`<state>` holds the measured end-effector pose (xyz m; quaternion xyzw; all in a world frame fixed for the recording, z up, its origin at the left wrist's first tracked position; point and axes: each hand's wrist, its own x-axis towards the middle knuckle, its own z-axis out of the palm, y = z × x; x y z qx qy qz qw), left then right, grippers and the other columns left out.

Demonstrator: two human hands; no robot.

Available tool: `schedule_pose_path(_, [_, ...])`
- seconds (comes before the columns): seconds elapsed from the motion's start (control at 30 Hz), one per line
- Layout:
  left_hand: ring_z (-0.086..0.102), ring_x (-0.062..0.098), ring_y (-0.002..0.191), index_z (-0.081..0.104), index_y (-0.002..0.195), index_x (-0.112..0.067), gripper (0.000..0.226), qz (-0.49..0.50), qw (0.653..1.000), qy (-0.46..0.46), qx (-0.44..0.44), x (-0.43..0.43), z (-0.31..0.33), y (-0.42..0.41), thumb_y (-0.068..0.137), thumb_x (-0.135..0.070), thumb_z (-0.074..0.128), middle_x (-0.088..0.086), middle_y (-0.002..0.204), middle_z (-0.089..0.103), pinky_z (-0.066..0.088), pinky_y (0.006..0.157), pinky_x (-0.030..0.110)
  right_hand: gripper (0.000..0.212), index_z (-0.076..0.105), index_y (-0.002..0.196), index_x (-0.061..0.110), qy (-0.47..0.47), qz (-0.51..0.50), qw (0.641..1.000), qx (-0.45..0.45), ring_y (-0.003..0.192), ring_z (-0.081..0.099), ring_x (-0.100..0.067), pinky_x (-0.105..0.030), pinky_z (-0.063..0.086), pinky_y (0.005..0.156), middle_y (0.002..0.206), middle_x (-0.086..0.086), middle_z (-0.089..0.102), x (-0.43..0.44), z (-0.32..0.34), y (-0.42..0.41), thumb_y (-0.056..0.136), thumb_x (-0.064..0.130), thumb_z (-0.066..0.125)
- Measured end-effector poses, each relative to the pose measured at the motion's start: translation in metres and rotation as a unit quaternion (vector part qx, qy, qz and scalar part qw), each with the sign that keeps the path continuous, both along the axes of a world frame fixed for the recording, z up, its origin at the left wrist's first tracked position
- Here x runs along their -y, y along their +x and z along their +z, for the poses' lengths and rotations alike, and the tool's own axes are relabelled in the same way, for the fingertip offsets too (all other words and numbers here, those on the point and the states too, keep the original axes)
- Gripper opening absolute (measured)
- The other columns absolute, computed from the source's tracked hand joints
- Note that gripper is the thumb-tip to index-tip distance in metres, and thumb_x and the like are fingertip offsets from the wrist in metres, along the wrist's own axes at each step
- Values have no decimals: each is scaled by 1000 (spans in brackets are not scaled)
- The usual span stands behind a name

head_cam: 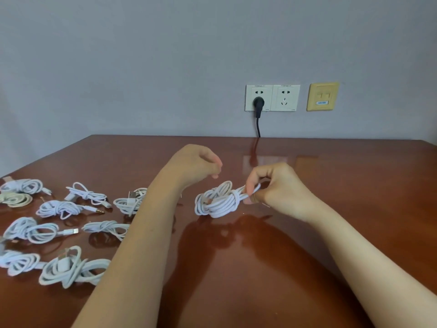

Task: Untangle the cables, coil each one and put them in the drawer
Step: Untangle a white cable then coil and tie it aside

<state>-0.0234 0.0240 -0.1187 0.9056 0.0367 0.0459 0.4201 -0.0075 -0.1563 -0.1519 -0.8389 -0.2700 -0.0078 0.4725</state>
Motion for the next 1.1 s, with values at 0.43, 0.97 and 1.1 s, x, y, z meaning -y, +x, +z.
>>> schedule_pose_path(0.43, [61, 19, 99, 62, 82, -33, 34, -21, 981, 193, -23, -2, -25, 10, 72, -2, 71, -8, 94, 65, 50, 90, 38, 18, 67, 66, 23, -114, 63, 991, 8, 66, 55, -2, -20, 45, 65, 80, 5, 63, -6, -7, -7, 70, 7, 76])
schedule_pose_path(0.97, [50, 18, 115, 57, 122, -20, 43, -55, 988, 128, -61, -1, -24, 6, 88, 0, 42, 3, 129, 55, 38, 84, 25, 20, 67, 80, 25, -100, 31, 987, 125, 88, 49, -12, -18, 37, 73, 85, 12, 53, -35, -30, -17, 75, 6, 69])
schedule_pose_path(1.1, [47, 20, 120, 59, 119, -19, 44, -43, 993, 91, -59, 1, -19, -1, 87, 3, 38, 4, 131, 53, 38, 87, 27, 20, 66, 83, 26, -130, 16, 979, 156, 94, 47, -19, -33, 40, 83, 91, 10, 54, -39, -30, -22, 75, 8, 67])
